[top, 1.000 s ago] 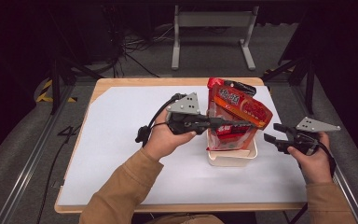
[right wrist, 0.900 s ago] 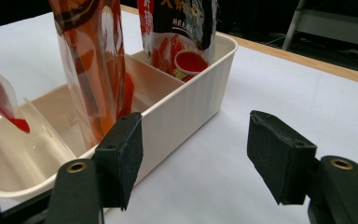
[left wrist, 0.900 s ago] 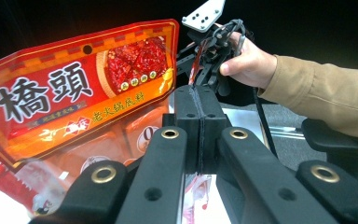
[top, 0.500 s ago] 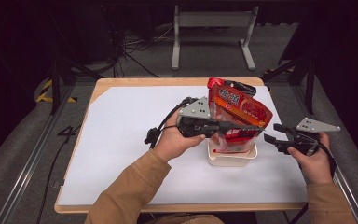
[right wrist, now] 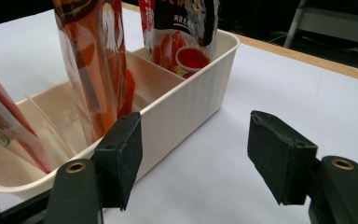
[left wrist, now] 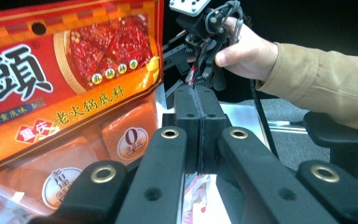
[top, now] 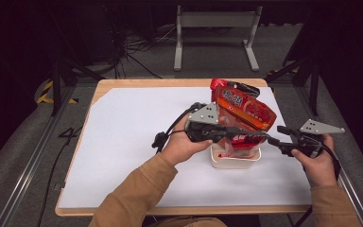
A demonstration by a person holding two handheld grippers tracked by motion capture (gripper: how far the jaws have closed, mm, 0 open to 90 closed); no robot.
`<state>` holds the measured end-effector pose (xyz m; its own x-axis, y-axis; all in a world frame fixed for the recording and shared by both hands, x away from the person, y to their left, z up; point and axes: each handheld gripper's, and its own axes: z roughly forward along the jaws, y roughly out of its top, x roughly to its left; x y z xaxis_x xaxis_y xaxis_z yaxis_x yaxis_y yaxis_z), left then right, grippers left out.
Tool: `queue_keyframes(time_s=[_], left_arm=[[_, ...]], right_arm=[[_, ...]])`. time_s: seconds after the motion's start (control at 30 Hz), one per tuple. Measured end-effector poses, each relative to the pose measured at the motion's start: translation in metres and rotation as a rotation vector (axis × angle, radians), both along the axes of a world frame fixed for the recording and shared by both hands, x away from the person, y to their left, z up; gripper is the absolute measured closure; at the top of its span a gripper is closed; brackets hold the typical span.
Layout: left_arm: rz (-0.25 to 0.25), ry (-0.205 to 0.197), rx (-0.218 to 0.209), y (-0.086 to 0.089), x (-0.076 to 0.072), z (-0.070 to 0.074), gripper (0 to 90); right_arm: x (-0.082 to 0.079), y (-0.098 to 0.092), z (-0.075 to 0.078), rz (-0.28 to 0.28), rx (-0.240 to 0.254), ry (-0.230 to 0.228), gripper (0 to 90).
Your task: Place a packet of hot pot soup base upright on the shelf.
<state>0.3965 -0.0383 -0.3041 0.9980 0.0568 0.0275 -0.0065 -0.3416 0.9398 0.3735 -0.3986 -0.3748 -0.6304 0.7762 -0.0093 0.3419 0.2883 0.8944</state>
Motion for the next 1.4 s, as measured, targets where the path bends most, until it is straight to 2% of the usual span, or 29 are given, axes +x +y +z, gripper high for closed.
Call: queue_keyframes(time_s=[0.77,1.4], left_arm=[[0.017,0.043,0.035,-0.001,0.008,-0.023,90.0],[0.050,0.080,0.067,0.002,0.013,-0.039,89.0]], right_arm=[[0.002,0.002,-0.001,0.005,0.001,0.004,35.8],[0.003,0.004,-0.001,0.008,-0.001,0.006,35.5]])
